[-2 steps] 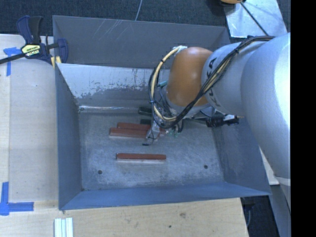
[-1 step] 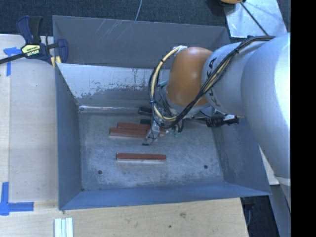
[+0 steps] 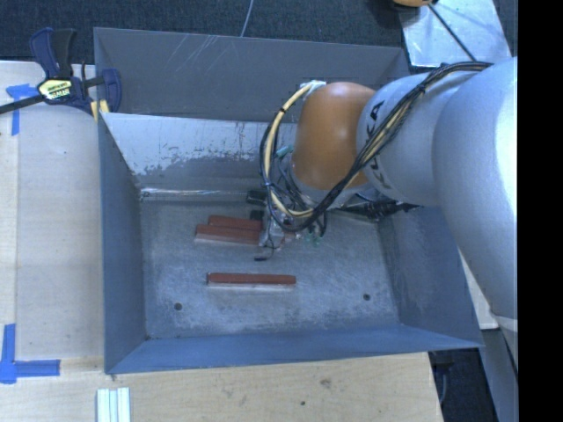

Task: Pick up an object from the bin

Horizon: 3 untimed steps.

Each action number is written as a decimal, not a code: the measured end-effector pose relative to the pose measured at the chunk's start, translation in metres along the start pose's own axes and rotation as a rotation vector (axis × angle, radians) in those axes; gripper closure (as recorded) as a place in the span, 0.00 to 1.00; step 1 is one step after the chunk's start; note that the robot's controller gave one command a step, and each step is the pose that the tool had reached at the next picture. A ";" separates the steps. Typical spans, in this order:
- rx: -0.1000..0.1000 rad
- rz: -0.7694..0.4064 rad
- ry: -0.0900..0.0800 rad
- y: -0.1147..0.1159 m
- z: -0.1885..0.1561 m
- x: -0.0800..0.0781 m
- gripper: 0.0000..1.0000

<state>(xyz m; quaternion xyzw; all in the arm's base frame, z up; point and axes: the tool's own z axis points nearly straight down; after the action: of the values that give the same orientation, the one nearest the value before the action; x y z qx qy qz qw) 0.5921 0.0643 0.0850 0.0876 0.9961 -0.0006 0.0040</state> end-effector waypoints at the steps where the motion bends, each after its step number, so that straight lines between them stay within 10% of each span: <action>1: -0.002 -0.224 0.008 0.028 -0.075 0.024 1.00; 2: -0.003 -0.554 0.005 0.002 -0.042 0.030 0.00; 3: -0.003 -0.592 0.008 -0.005 -0.031 0.033 0.00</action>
Offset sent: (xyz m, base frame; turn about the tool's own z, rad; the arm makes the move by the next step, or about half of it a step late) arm -0.0335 0.0017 0.0316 -0.5947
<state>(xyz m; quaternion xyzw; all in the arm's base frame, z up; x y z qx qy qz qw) 0.5586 0.0649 0.1156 -0.2070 0.9783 -0.0001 -0.0002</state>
